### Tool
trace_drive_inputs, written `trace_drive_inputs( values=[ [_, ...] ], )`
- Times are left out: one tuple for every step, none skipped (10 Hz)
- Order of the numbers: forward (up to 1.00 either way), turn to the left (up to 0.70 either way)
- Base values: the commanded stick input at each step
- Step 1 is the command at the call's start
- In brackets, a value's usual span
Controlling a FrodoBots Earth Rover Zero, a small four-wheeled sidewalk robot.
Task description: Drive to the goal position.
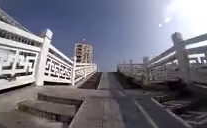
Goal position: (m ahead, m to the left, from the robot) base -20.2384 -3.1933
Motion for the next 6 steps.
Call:
trace_drive_inputs(
  values=[
    [0.70, 0.00],
    [0.70, 0.00],
    [0.70, 0.00],
    [0.70, 0.00],
    [0.70, 0.00],
    [0.70, 0.00]
  ],
)
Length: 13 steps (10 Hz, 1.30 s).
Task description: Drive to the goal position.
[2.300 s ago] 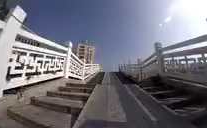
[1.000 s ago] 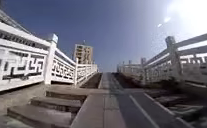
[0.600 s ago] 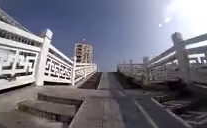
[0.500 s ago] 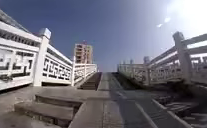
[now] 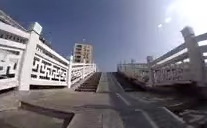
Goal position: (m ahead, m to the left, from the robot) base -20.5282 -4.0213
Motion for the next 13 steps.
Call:
trace_drive_inputs(
  values=[
    [0.70, 0.00],
    [0.70, 0.00],
    [0.70, 0.00],
    [0.70, 0.00],
    [0.70, 0.00],
    [0.70, 0.00],
    [0.70, 0.00],
    [0.70, 0.00],
    [0.70, 0.00],
    [0.70, 0.00],
    [0.70, 0.00],
    [0.70, 0.00],
    [0.70, 0.00]
  ],
)
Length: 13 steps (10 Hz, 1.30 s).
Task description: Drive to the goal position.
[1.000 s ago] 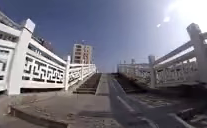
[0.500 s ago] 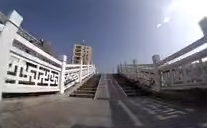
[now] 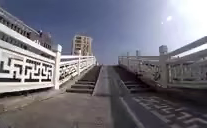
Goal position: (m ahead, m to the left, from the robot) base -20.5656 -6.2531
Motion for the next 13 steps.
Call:
trace_drive_inputs(
  values=[
    [0.70, 0.00],
    [0.70, 0.00],
    [0.70, 0.00],
    [0.70, 0.00],
    [0.70, 0.00],
    [0.70, 0.00],
    [0.70, 0.00],
    [0.50, 0.00],
    [0.16, 0.00],
    [0.00, -0.11],
    [0.00, -0.28],
    [0.00, -0.42],
    [0.00, -0.45]
  ],
)
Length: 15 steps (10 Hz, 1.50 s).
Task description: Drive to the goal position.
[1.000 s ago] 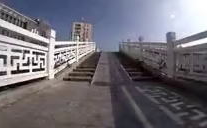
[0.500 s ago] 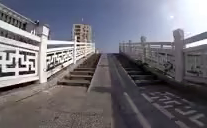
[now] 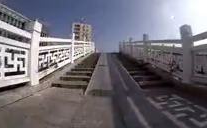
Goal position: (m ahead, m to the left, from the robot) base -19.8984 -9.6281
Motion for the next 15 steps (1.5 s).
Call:
trace_drive_inputs(
  values=[
    [0.00, -0.45],
    [0.00, -0.45],
    [0.00, -0.45],
    [0.00, -0.45],
    [0.00, -0.45],
    [0.00, -0.45],
    [0.00, -0.45],
    [0.00, -0.45],
    [0.00, -0.45],
    [0.00, -0.45],
    [0.00, -0.45],
    [0.00, -0.45],
    [0.00, -0.45],
    [0.00, -0.45],
    [0.00, -0.45]
  ],
)
